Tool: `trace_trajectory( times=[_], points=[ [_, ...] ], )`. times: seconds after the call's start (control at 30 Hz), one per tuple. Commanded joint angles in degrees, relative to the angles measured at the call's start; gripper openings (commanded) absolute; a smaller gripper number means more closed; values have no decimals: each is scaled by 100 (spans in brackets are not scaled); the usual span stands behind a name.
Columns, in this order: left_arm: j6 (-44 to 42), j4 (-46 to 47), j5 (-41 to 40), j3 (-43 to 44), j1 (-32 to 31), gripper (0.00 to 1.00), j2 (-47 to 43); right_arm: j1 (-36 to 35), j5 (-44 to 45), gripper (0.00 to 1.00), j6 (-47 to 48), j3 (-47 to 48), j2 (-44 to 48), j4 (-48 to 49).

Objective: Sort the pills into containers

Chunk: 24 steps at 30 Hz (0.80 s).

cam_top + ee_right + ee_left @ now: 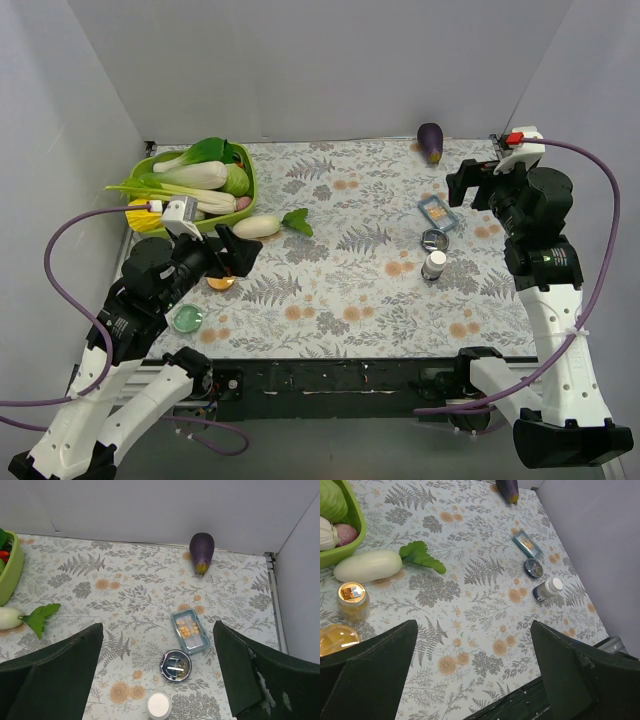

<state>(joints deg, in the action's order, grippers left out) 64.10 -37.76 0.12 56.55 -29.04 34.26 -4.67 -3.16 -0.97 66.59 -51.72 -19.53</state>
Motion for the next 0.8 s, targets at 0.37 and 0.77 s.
trace_trajectory(
  times=[0.37,0.77],
  points=[
    [182,286,-425,-504,21,98,221,53,-4012,98,1959,-119,-145,-576],
    [840,445,-917,-1067,353,98,1029,-306,-5160,98,2875,-1270,-303,-439]
  ],
)
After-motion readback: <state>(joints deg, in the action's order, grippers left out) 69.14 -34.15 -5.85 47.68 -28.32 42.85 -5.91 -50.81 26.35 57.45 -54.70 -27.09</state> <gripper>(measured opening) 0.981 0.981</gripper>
